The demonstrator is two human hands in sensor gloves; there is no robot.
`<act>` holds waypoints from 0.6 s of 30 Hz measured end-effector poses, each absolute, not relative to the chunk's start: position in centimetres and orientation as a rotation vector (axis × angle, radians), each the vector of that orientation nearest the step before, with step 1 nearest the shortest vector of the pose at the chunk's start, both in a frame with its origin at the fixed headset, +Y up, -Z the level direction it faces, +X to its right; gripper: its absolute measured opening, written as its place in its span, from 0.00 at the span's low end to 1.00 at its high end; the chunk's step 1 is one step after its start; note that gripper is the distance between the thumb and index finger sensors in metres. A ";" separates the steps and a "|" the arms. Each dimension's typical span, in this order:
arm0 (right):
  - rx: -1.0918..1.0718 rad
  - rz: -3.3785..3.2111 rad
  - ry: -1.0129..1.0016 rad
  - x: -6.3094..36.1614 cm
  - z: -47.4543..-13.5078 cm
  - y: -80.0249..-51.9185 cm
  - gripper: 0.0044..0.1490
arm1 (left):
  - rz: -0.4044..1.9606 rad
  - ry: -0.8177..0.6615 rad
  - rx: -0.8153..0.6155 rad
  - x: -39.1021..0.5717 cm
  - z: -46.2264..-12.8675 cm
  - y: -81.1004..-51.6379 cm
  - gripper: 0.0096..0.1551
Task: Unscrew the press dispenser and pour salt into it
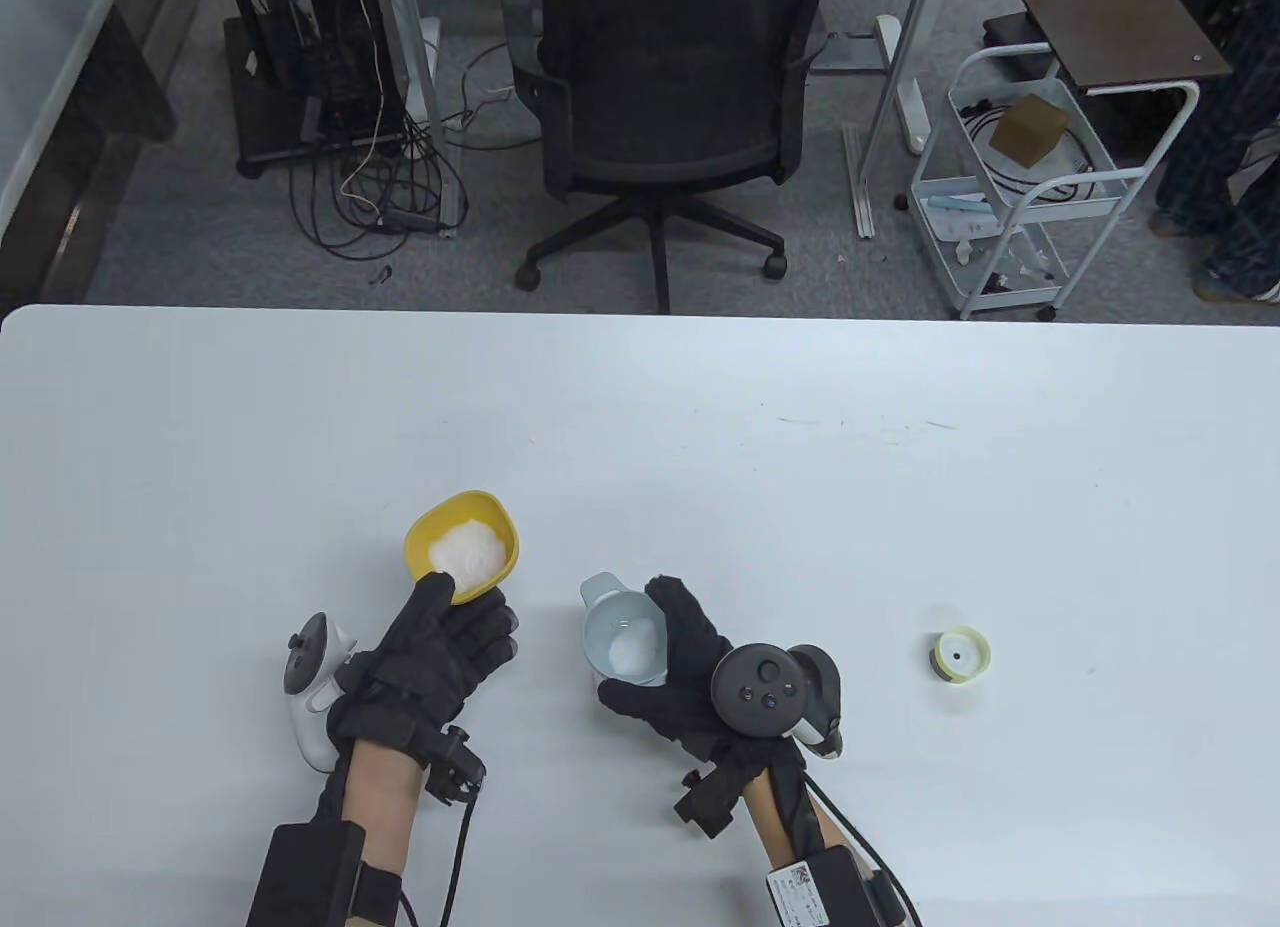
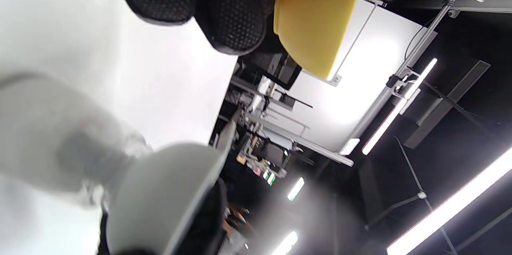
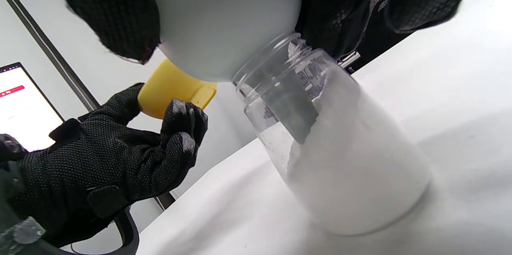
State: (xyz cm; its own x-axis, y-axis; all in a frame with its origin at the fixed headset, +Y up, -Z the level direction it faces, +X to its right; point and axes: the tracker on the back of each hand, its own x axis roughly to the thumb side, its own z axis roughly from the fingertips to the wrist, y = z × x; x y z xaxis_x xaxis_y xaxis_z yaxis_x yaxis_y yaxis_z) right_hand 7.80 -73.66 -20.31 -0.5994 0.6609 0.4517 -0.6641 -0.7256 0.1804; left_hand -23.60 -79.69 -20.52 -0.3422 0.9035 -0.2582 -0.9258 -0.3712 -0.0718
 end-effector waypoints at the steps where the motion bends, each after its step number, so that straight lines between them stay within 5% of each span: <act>1: 0.643 2.295 -0.009 7.8 -20.3 -73.7 0.74 | 1.912 0.133 -0.294 -23.9 -20.5 -79.7 0.54; 18: 0.634 2.299 -0.021 7.7 -20.0 -73.7 0.74 | 1.499 0.736 -0.283 -31.1 -29.4 -81.2 0.53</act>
State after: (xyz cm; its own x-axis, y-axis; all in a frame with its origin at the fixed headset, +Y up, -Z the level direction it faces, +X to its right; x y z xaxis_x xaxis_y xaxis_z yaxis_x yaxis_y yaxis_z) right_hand 7.72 -73.68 -20.04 -0.6051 0.6576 0.4488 -0.6657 -0.7271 0.1679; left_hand -31.13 -81.17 -29.43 -0.0917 0.7969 -0.5972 -0.9598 0.0890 0.2662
